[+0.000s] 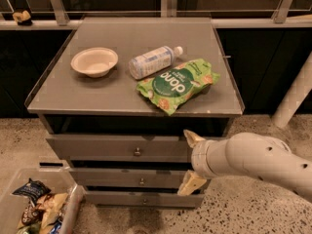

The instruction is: Open top drawer

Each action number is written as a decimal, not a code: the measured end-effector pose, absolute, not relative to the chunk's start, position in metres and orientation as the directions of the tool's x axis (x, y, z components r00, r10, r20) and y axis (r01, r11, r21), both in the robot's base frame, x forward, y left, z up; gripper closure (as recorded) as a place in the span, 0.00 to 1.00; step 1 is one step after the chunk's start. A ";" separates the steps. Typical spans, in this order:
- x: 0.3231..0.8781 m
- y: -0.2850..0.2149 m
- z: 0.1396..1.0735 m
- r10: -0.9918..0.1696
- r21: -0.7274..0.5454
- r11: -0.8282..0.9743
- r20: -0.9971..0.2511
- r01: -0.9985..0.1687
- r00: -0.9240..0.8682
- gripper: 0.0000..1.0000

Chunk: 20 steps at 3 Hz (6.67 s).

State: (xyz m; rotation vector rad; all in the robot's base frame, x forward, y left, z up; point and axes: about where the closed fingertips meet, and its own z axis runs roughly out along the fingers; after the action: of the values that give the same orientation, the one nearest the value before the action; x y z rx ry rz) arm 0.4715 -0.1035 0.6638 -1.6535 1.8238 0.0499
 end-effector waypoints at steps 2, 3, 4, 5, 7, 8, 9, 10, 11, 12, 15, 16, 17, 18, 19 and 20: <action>0.506 -0.120 0.642 -0.918 -0.464 0.202 -0.397 -0.862 -0.001 0.00; 0.547 -0.133 0.640 -0.948 -0.519 0.195 -0.317 -0.833 -0.024 0.00; 0.549 -0.145 0.631 -0.950 -0.524 0.211 -0.307 -0.825 -0.048 0.00; 0.550 -0.147 0.632 -0.950 -0.525 0.217 -0.308 -0.823 -0.054 0.00; 0.550 -0.147 0.632 -0.950 -0.525 0.217 -0.308 -0.823 -0.054 0.41; 0.550 -0.147 0.632 -0.950 -0.525 0.217 -0.308 -0.823 -0.054 0.64; 0.550 -0.147 0.632 -0.950 -0.525 0.217 -0.308 -0.823 -0.054 0.87; 0.550 -0.147 0.632 -0.950 -0.526 0.217 -0.308 -0.823 -0.054 1.00; 0.548 -0.145 0.645 -0.954 -0.548 0.202 -0.298 -0.812 -0.036 1.00; 0.540 -0.149 0.651 -0.955 -0.570 0.198 -0.296 -0.797 -0.025 1.00; 0.525 -0.152 0.645 -0.954 -0.569 0.200 -0.299 -0.798 -0.026 1.00; 0.521 -0.150 0.648 -0.953 -0.578 0.200 -0.303 -0.791 -0.020 1.00; 0.516 -0.149 0.652 -0.951 -0.588 0.200 -0.308 -0.784 -0.012 1.00; 0.516 -0.149 0.652 -0.951 -0.588 0.200 -0.308 -0.784 -0.012 1.00; 0.504 -0.154 0.649 -0.950 -0.587 0.206 -0.313 -0.783 -0.015 1.00; 0.503 -0.153 0.649 -0.950 -0.587 0.206 -0.313 -0.783 -0.015 1.00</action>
Offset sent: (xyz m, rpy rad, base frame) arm 0.1103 -0.0002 -0.0585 -0.2287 -0.0602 -0.1852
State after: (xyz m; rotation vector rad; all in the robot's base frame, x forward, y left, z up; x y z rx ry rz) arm 0.5033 -0.1532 0.6493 -1.6134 1.8316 -0.3259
